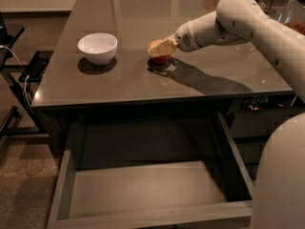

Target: Pick apple from top drawer and place on counter

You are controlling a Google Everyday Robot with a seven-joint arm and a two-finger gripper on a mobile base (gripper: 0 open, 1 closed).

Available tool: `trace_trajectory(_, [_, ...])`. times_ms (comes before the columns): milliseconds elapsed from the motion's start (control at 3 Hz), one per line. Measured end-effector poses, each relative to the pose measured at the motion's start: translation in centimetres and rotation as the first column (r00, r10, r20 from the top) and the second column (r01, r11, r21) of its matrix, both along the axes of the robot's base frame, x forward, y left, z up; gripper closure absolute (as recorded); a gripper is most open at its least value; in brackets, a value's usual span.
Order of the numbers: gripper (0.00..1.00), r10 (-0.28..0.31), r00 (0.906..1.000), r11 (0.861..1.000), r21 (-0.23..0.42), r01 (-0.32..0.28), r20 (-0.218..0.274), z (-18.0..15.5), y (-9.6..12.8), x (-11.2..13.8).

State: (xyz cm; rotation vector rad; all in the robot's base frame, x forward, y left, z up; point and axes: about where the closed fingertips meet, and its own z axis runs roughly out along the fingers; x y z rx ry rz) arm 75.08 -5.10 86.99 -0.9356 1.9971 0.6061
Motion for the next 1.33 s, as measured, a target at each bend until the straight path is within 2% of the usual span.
trace_trajectory(667, [0.11, 0.0, 1.0, 1.0, 0.0, 0.0, 0.0, 0.0, 0.0, 0.0])
trace_trajectory(1000, [0.0, 0.0, 1.0, 1.0, 0.0, 0.0, 0.0, -0.01, 0.01, 0.0])
trace_trajectory(1333, [0.0, 0.0, 1.0, 1.0, 0.0, 0.0, 0.0, -0.01, 0.01, 0.0])
